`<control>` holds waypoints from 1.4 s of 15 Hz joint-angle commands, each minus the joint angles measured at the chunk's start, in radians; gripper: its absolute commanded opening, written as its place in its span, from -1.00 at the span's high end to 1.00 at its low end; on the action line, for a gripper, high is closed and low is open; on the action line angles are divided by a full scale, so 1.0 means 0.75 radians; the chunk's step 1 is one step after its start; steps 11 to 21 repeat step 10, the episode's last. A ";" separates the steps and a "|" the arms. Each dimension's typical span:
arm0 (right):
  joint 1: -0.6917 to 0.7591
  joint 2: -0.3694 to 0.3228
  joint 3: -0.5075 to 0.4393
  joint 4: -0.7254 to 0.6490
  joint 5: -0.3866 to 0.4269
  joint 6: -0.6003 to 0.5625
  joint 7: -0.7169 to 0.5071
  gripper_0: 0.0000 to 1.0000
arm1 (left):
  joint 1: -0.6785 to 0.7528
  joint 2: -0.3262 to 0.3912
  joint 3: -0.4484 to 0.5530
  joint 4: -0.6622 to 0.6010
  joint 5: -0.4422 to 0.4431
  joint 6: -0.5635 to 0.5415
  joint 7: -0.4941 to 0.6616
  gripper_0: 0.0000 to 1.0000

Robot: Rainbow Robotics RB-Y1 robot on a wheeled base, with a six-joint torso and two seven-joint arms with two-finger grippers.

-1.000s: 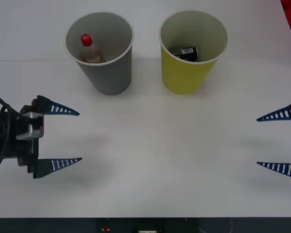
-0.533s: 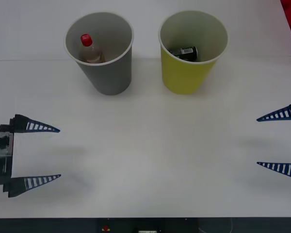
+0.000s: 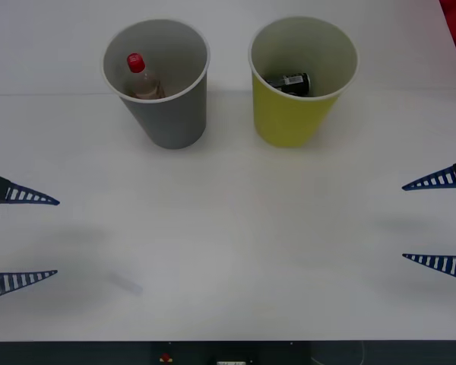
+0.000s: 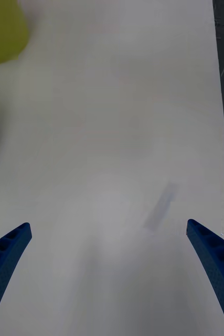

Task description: Put the can into the green bin and the plastic bottle into the gray bin

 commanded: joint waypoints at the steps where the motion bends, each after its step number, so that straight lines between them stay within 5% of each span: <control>1: 0.000 0.000 0.000 0.000 0.000 0.000 0.000 -1.00 | -0.010 0.046 -0.002 0.037 0.010 0.001 -0.010 -1.00; 21: 0.000 0.000 0.000 0.000 0.000 0.000 0.000 -1.00 | -0.014 0.048 -0.004 0.041 0.008 0.001 0.023 -1.00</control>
